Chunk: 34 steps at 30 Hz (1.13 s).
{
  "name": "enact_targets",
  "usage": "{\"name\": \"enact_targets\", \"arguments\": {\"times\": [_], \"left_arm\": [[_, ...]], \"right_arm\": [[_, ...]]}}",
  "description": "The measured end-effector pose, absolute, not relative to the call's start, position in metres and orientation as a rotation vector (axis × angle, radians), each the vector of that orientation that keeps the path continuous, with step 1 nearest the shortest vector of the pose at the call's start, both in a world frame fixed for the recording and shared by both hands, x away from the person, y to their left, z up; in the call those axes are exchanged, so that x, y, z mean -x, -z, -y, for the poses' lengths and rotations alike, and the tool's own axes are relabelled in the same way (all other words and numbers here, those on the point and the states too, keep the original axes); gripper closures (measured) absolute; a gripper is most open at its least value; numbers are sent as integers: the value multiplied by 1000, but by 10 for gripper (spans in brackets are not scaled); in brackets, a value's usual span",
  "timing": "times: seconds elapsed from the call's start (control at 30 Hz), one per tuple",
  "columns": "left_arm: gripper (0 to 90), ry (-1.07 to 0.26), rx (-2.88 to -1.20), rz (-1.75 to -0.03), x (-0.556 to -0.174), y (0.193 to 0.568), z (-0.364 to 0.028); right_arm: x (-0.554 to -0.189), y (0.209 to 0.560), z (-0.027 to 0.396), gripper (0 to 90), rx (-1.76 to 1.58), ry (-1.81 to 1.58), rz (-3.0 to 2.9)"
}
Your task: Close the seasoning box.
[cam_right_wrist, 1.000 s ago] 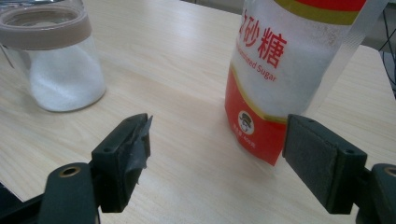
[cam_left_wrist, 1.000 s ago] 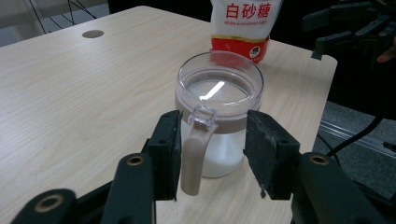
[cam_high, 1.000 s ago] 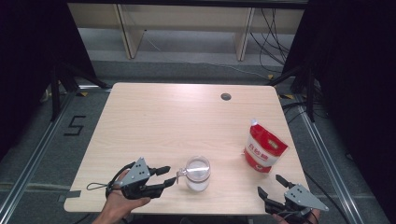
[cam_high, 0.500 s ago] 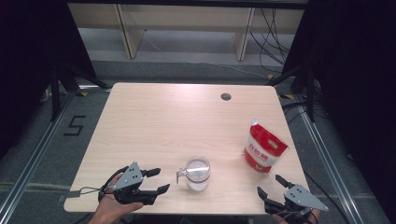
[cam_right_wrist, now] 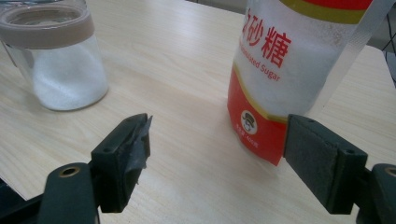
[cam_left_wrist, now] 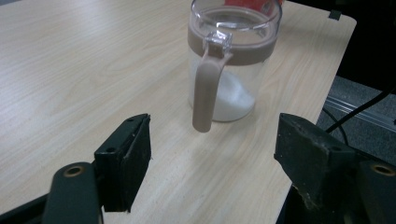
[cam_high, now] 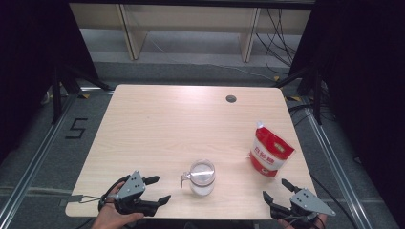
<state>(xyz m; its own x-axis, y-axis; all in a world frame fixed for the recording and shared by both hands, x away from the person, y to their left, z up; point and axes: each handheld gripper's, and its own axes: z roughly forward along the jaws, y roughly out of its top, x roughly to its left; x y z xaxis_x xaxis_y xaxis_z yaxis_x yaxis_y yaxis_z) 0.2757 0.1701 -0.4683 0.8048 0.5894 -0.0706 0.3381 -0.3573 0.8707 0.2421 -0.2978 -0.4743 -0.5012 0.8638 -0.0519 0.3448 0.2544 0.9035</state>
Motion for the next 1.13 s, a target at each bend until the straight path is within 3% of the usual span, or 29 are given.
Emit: {"name": "enact_targets", "arguments": {"times": [0.57, 1.13], "left_arm": [[223, -324, -2033, -728, -267, 492, -173], [222, -320, -2019, -765, -270, 493, -176]], "right_arm": [[-244, 477, 298, 210, -1091, -1196, -1976], [-245, 480, 298, 201, -1120, -1194, -1994]]}}
